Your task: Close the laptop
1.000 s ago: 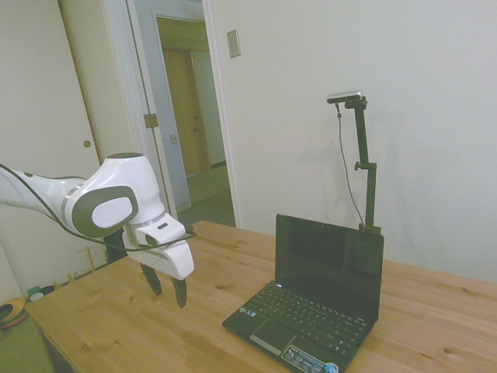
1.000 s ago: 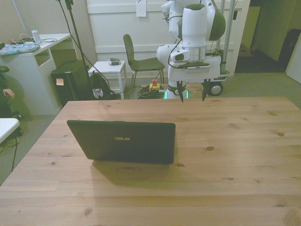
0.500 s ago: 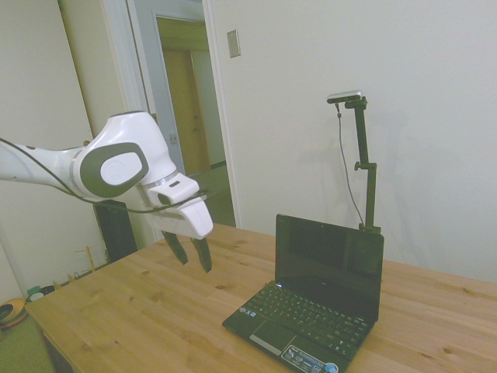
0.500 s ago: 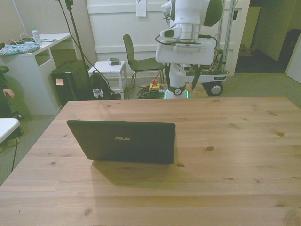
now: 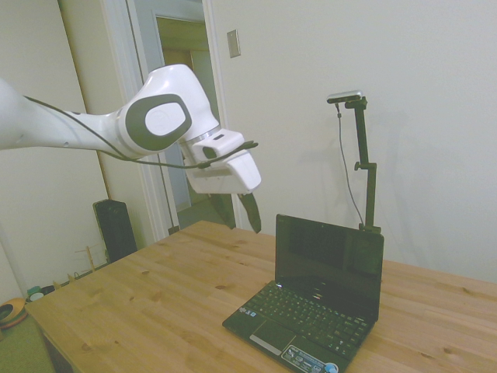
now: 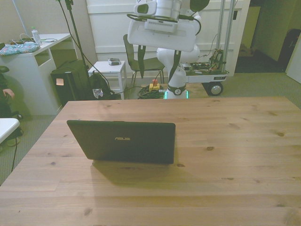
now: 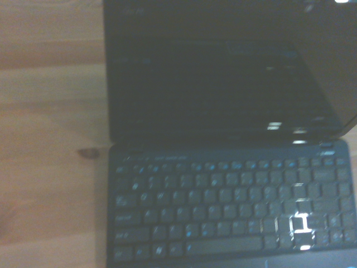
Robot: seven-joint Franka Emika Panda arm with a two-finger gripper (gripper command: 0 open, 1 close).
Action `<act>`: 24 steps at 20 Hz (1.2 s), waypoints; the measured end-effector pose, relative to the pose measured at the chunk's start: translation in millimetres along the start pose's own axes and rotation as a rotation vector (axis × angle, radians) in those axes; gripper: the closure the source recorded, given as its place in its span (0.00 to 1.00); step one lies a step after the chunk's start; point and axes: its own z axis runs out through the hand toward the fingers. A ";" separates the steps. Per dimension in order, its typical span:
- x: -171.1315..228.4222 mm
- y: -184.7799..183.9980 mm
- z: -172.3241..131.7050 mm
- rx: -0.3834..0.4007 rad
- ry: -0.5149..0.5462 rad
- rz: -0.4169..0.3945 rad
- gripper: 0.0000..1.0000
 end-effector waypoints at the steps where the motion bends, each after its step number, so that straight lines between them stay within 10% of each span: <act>1: 11.1 -2.8 -1.6 -0.004 0.013 0.005 0.00; 24: 162.5 -69.7 63.0 0.067 0.141 0.123 0.00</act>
